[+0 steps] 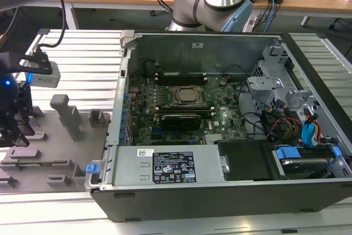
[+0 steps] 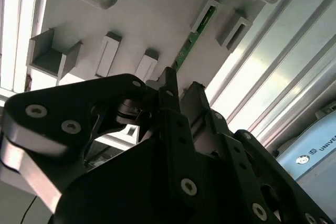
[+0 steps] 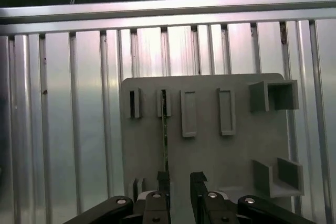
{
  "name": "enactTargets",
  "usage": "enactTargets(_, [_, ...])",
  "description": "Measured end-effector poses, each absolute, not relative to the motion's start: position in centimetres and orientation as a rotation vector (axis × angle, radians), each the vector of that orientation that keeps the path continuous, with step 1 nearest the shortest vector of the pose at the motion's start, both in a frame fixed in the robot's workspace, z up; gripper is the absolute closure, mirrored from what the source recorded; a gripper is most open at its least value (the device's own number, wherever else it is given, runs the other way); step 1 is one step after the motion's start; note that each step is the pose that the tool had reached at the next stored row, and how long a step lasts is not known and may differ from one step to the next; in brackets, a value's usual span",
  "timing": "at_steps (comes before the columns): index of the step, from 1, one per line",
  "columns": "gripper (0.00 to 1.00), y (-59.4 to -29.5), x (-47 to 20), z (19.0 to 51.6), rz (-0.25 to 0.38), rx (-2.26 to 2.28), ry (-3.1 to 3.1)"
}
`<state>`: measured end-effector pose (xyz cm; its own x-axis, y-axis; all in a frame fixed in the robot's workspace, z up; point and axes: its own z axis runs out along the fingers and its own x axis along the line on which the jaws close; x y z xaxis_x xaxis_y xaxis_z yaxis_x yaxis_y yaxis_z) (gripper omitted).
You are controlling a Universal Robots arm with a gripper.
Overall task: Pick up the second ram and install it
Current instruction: 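Pick up the second ram and move it above second insertion slot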
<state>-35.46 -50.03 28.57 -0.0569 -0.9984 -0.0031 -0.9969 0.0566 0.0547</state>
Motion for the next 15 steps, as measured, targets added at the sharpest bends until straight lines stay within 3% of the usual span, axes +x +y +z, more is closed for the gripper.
enactTargets(15, [0.70,-50.2,-35.5,27.0,-0.065,2.133,-2.257])
